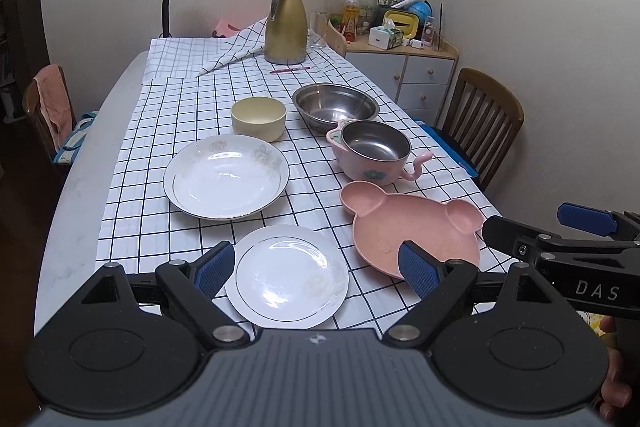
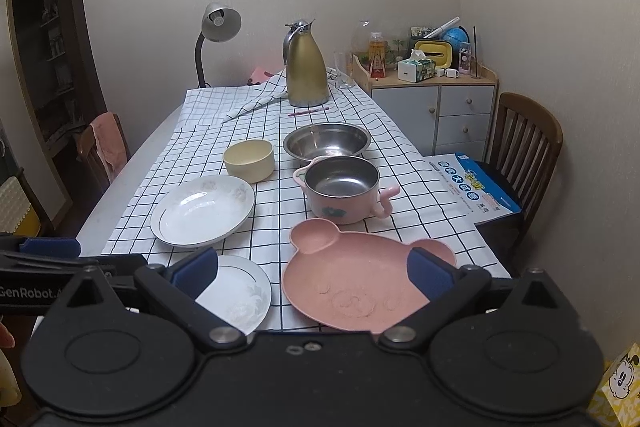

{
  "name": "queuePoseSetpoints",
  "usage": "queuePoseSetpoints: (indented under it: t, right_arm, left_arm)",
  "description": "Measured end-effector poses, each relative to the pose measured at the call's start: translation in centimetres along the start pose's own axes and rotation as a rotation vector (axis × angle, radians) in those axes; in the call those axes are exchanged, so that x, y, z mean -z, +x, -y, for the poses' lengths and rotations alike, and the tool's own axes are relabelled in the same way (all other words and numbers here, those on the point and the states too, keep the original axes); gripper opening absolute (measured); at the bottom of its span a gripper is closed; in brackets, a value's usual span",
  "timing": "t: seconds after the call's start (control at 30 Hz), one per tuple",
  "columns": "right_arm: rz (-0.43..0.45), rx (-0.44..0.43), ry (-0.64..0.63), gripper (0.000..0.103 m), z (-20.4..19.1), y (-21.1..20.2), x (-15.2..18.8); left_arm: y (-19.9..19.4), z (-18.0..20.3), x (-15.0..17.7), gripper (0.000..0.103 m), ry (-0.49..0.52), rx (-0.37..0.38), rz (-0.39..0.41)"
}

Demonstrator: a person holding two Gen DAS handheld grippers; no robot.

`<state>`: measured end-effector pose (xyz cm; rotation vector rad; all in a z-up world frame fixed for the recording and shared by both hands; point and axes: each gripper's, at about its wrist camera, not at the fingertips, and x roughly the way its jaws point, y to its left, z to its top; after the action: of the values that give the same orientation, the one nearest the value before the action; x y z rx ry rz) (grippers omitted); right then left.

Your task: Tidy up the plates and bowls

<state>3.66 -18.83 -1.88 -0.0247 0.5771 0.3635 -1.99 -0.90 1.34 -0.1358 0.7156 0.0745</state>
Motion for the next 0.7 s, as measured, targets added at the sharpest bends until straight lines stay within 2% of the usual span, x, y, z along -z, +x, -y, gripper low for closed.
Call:
queuePoseSetpoints:
  t: [0.4, 0.7]
  right_arm:
    - [0.020, -0.012, -0.011, 0.102, 0.2, -0.5, -0.3]
    - [0.030, -0.023, -0.034, 0.102, -0.8, 0.6, -1.0]
  left_arm:
    - [-0.3, 0.3, -0.4, 0.089, 0.002, -0.005, 0.023]
    - [0.9, -1.1, -1.3, 0.089, 0.005, -0.014, 0.020]
